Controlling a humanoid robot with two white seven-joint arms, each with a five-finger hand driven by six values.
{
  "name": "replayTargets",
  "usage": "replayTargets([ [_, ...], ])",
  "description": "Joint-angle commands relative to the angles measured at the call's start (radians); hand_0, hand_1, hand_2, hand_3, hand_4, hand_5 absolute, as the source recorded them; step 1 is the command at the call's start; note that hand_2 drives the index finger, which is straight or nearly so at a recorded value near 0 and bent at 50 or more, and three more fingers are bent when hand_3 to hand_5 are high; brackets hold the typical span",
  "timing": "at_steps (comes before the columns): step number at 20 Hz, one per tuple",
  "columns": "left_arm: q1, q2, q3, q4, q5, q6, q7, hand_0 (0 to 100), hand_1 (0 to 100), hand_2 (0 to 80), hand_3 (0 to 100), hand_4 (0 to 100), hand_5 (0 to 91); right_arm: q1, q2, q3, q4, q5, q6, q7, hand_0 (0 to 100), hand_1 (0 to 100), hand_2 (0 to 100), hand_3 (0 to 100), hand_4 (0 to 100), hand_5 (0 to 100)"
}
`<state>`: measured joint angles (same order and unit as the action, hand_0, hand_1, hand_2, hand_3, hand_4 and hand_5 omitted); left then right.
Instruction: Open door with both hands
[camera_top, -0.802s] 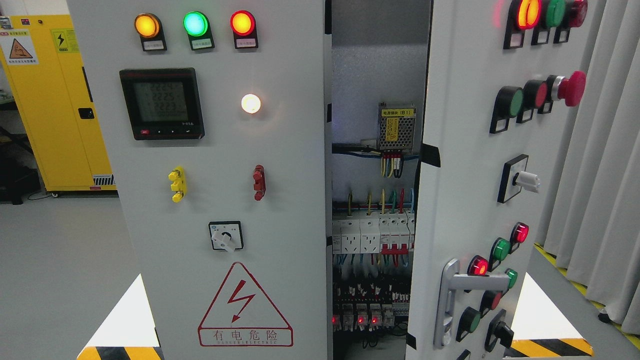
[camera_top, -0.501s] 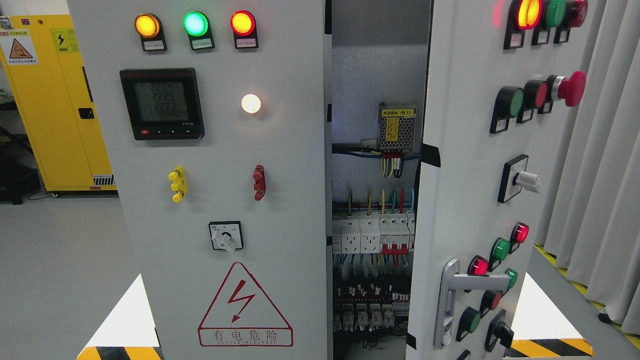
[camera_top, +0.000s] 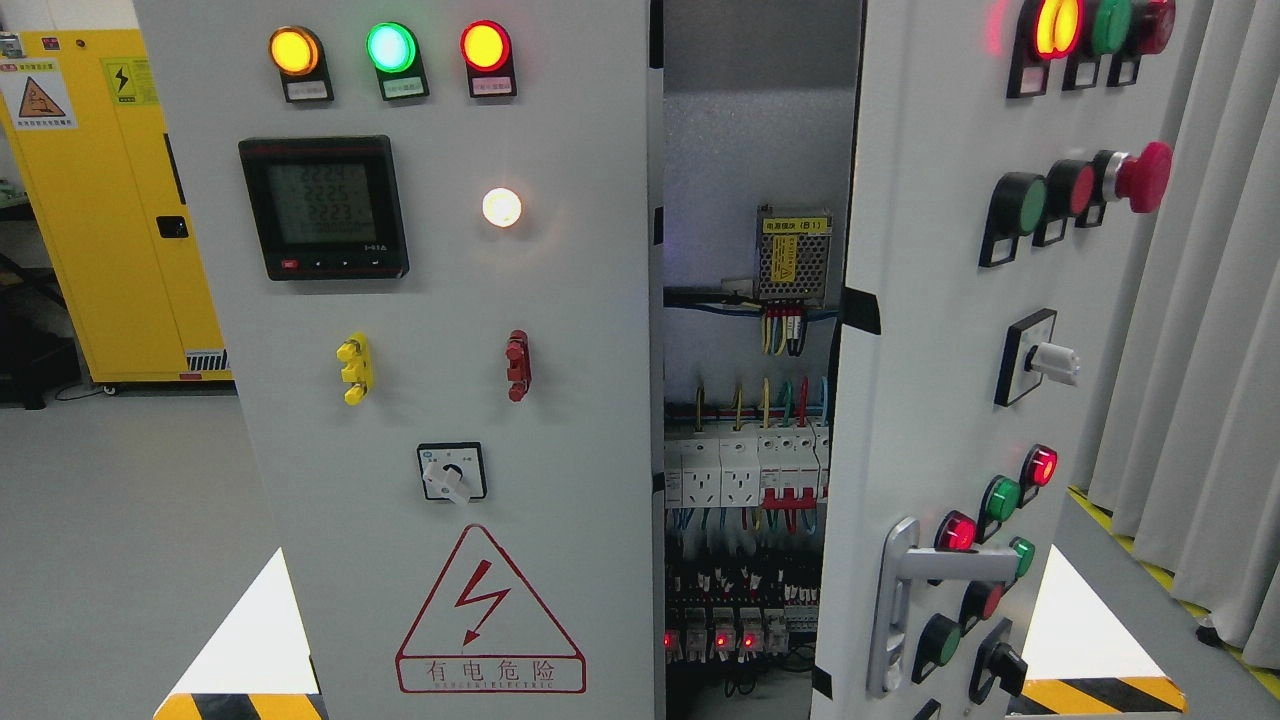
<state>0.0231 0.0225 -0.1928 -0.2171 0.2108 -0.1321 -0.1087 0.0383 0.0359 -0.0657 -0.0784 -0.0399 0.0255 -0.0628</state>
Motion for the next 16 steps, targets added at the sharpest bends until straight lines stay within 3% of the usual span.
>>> replayTargets([
  [1, 0.136, 0.177, -0.011, -0.704, 0.004, 0.003, -0.077, 0, 0, 0.0, 5, 0, 0.0, 0.0, 0.001, 0.001, 0.0, 0.0, 0.001, 0.0, 21, 13, 0, 0, 0, 0],
  [4, 0.205, 0.24, -0.01, -0.922, 0.016, 0.005, -0.184, 0, 0, 0.0, 5, 0, 0.0, 0.0, 0.001, 0.001, 0.0, 0.0, 0.001, 0.0, 21, 13, 0, 0, 0, 0],
  [6, 0.247, 0.302, -0.016, -1.049, 0.062, 0.003, -0.206, 0, 0, 0.0, 5, 0, 0.0, 0.0, 0.001, 0.004, 0.0, 0.0, 0.001, 0.0, 21, 12, 0, 0, 0, 0],
  [9, 0.274, 0.426, -0.062, -1.212, 0.195, 0.003, -0.213, 0, 0, 0.0, 5, 0, 0.0, 0.0, 0.001, 0.007, 0.0, 0.0, 0.001, 0.0, 21, 12, 0, 0, 0, 0],
  [12, 0.271, 0.546, -0.065, -1.34, 0.381, 0.003, -0.258, 0, 0, 0.0, 5, 0, 0.0, 0.0, 0.001, 0.007, 0.0, 0.0, 0.001, 0.0, 21, 12, 0, 0, 0, 0],
  [14, 0.267, 0.597, -0.062, -1.39, 0.429, 0.005, -0.285, 0, 0, 0.0, 5, 0, 0.0, 0.0, 0.001, 0.007, 0.0, 0.0, 0.001, 0.0, 21, 12, 0, 0, 0, 0],
  [16, 0.268, 0.657, -0.065, -1.444, 0.432, 0.005, -0.286, 0, 0, 0.0, 5, 0, 0.0, 0.0, 0.001, 0.007, 0.002, 0.0, 0.001, 0.0, 21, 12, 0, 0, 0, 0],
])
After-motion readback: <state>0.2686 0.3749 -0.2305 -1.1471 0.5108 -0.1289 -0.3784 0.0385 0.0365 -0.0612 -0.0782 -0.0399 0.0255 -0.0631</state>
